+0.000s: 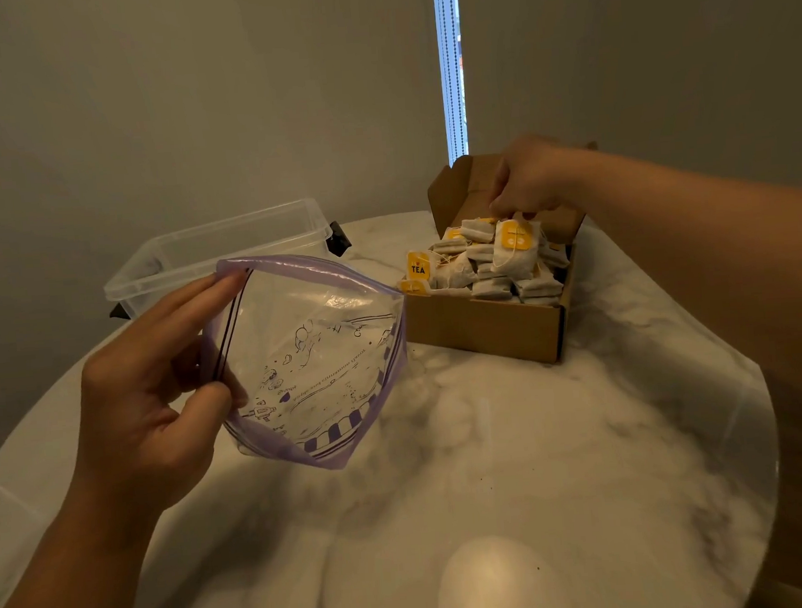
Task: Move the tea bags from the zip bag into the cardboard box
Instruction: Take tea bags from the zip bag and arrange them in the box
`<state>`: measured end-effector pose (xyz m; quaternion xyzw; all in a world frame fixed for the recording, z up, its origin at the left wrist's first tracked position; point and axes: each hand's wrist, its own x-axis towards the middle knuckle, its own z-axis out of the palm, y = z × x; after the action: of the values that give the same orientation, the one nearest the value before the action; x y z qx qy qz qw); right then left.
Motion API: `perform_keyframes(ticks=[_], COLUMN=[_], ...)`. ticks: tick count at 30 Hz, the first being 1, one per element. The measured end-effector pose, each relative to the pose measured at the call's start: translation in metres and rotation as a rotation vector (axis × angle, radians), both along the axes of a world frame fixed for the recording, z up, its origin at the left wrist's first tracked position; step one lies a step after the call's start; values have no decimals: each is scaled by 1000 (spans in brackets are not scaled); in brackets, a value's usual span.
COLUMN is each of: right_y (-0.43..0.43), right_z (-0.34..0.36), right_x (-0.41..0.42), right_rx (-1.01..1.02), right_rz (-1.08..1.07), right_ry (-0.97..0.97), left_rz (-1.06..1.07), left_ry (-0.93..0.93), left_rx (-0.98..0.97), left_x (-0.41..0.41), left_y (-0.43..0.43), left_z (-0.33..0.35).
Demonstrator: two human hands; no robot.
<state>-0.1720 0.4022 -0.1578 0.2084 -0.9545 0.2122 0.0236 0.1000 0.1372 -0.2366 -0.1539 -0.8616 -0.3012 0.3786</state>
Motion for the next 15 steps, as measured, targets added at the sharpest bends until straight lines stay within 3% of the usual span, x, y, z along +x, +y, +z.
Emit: perform_keyframes(ticks=[5,9,15], right_y=[2,0,-2], right_z=[4,12,18], right_x=[2,22,87], right_rx=[-69,-188,-313], right_rz=[-58,19,153], right_ry=[204,366,402], left_rz=[-3,-26,-2], left_ry=[6,25,45], left_rx=[-1,11,-28], left_x=[0,0,1], left_y=[1,5,9], left_z=[1,2,4])
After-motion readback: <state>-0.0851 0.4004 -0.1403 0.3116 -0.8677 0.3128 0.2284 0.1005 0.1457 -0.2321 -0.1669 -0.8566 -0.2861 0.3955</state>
